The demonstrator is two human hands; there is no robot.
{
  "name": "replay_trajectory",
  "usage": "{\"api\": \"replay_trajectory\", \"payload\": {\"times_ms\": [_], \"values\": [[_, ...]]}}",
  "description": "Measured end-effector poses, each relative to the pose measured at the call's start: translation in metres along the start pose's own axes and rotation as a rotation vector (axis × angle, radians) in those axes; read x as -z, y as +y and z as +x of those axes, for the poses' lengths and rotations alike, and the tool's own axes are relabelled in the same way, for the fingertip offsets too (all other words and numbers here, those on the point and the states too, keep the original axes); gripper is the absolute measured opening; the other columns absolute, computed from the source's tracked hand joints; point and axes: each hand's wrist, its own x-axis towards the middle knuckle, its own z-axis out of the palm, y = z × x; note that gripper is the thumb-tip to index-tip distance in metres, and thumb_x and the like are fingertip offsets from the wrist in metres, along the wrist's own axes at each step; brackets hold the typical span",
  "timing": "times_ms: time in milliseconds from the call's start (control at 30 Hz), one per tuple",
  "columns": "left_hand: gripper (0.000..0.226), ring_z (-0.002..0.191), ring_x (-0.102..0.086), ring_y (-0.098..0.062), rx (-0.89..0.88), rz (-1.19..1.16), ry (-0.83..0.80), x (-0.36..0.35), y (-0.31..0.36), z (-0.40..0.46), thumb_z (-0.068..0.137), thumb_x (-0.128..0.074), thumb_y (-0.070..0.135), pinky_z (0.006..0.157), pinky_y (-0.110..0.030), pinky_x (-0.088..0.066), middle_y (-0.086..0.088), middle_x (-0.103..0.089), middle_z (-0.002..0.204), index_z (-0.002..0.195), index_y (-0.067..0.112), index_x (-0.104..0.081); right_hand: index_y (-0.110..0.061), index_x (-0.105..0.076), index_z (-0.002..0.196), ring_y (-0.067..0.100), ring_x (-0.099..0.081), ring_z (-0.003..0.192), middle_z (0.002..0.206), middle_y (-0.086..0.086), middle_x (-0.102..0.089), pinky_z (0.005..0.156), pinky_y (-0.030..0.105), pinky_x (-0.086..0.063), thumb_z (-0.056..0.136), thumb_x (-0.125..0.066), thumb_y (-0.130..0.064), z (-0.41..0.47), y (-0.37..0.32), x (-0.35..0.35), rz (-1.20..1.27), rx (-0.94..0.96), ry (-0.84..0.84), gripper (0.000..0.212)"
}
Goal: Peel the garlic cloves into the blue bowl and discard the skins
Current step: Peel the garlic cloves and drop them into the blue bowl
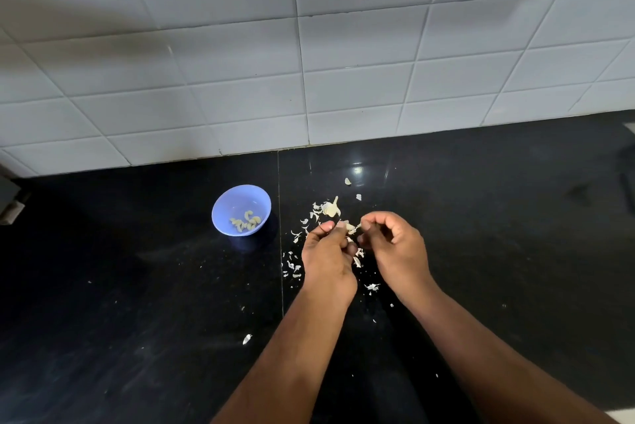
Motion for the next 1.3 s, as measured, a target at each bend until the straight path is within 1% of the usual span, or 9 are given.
{"api": "replay_trajectory", "payload": {"times_ms": [133, 267, 400, 600, 767, 900, 1100, 1233, 1300], "values": [[0.014, 0.053, -0.058, -0.01, 0.018, -0.024, -0.068, 0.002, 0.005, -0.002, 0.098, -0.067, -0.005, 0.052, -0.021, -0.052, -0.004, -0.068, 0.075, 0.097, 0.008, -0.068, -0.026, -0.08, 0.113, 0.012, -0.076, 0.098, 0.106, -0.004, -0.079, 0.092, 0.033, -0.06, 0.098, -0.069, -0.006, 0.0, -0.001, -0.002, 0.072, -0.064, -0.154, 0.027], [0.009, 0.059, -0.058, -0.008, 0.007, 0.066, -0.175, 0.004, 0.007, -0.008, 0.099, -0.069, 0.001, 0.058, -0.022, -0.053, -0.002, -0.07, 0.074, 0.1, 0.008, -0.074, -0.015, -0.081, 0.105, 0.013, -0.077, 0.094, 0.097, -0.001, -0.081, 0.086, 0.029, -0.061, 0.096, -0.071, -0.006, 0.002, -0.015, -0.001, 0.166, -0.073, -0.092, 0.016], [0.007, 0.066, -0.059, -0.01, -0.046, 0.192, -0.266, 0.011, 0.008, -0.01, 0.099, -0.07, 0.006, 0.06, -0.023, -0.053, -0.004, -0.071, 0.08, 0.1, 0.009, -0.076, -0.011, -0.08, 0.106, 0.018, -0.076, 0.091, 0.097, 0.006, -0.081, 0.088, 0.037, -0.063, 0.096, -0.073, -0.007, 0.007, -0.026, 0.003, 0.287, -0.138, -0.127, 0.013], [0.008, 0.067, -0.061, -0.011, -0.297, 0.415, -0.284, 0.02, 0.011, -0.003, 0.099, -0.072, 0.007, 0.062, -0.025, -0.055, -0.004, -0.074, 0.089, 0.104, 0.011, -0.076, -0.021, -0.082, 0.103, 0.015, -0.076, 0.085, 0.091, -0.002, -0.08, 0.086, 0.042, -0.063, 0.096, -0.076, -0.022, 0.016, -0.03, 0.015, -0.022, -0.063, -0.273, 0.009], [0.006, 0.074, -0.061, -0.013, -0.275, 0.361, -0.359, 0.02, 0.017, -0.002, 0.098, -0.073, 0.008, 0.065, -0.028, -0.054, -0.01, -0.071, 0.094, 0.097, 0.012, -0.078, -0.028, -0.081, 0.099, 0.007, -0.073, 0.087, 0.094, -0.011, -0.077, 0.087, 0.041, -0.061, 0.098, -0.073, -0.028, 0.019, -0.031, 0.017, -0.19, 0.063, -0.252, 0.008], [0.006, 0.071, -0.062, -0.011, -0.264, 0.329, -0.393, 0.024, 0.014, -0.004, 0.099, -0.071, 0.007, 0.065, -0.026, -0.054, -0.006, -0.072, 0.089, 0.102, 0.009, -0.077, -0.023, -0.082, 0.098, 0.023, -0.075, 0.09, 0.092, 0.0, -0.079, 0.092, 0.051, -0.06, 0.1, -0.07, -0.022, 0.014, -0.028, 0.014, -0.058, -0.041, -0.28, 0.012], [0.023, 0.077, -0.068, -0.021, -0.187, 0.259, -0.407, 0.033, 0.01, -0.004, 0.093, -0.074, 0.015, 0.073, -0.035, -0.061, -0.016, -0.072, 0.091, 0.111, 0.001, -0.075, -0.005, -0.08, 0.103, 0.017, -0.071, 0.076, 0.083, 0.011, -0.076, 0.075, 0.028, -0.062, 0.102, -0.065, -0.012, 0.009, -0.032, 0.012, 0.199, -0.24, -0.366, 0.017], [0.031, 0.087, -0.071, -0.023, -0.159, 0.253, -0.427, 0.037, 0.011, -0.001, 0.089, -0.075, 0.018, 0.087, -0.041, -0.061, -0.017, -0.075, 0.099, 0.114, -0.001, -0.075, -0.001, -0.078, 0.105, 0.019, -0.073, 0.076, 0.083, 0.011, -0.076, 0.072, 0.027, -0.063, 0.101, -0.066, -0.012, 0.011, -0.029, 0.012, 0.325, -0.397, -0.384, 0.017], [0.026, 0.088, -0.07, -0.022, -0.147, 0.255, -0.423, 0.037, 0.012, -0.001, 0.095, -0.072, 0.013, 0.082, -0.035, -0.062, -0.017, -0.075, 0.1, 0.116, -0.002, -0.074, 0.0, -0.078, 0.103, 0.02, -0.073, 0.075, 0.084, 0.012, -0.076, 0.073, 0.028, -0.063, 0.101, -0.066, -0.013, 0.012, -0.027, 0.011, 0.372, -0.46, -0.403, 0.018]]}}
